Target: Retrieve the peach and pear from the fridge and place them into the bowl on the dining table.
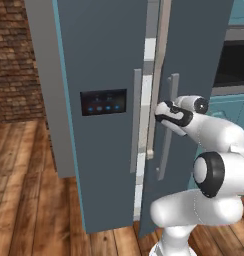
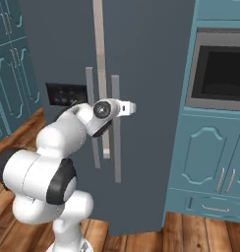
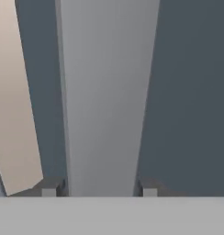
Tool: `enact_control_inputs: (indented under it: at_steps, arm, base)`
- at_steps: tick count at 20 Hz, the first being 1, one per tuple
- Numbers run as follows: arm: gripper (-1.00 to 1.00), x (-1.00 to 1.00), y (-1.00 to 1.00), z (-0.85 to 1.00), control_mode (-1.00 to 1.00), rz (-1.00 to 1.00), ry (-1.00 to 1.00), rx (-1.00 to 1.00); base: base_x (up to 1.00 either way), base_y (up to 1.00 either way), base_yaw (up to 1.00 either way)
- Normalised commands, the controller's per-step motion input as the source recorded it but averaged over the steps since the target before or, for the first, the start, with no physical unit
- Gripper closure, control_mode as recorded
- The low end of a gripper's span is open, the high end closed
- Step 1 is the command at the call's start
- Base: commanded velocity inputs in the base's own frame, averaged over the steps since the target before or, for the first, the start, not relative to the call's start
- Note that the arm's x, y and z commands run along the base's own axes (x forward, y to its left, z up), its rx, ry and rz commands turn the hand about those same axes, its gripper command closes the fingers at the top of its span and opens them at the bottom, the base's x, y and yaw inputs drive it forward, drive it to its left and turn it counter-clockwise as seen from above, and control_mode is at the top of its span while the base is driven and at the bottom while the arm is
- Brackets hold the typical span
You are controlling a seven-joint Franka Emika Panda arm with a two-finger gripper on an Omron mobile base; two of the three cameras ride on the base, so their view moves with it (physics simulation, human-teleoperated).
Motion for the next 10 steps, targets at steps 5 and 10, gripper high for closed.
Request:
enact_control_inputs:
  at_steps: [5,10]
  arm:
    - [1.0,-1.0,-0.7,0.23,-1.0,-0.03,0.02,0.0]
    - [1.0,-0.77,-0.69,0.33,-1.0,-0.05,0.12,0.0]
  base:
    - [0.0,0.0,0.0]
    - [0.0,0.0,0.0]
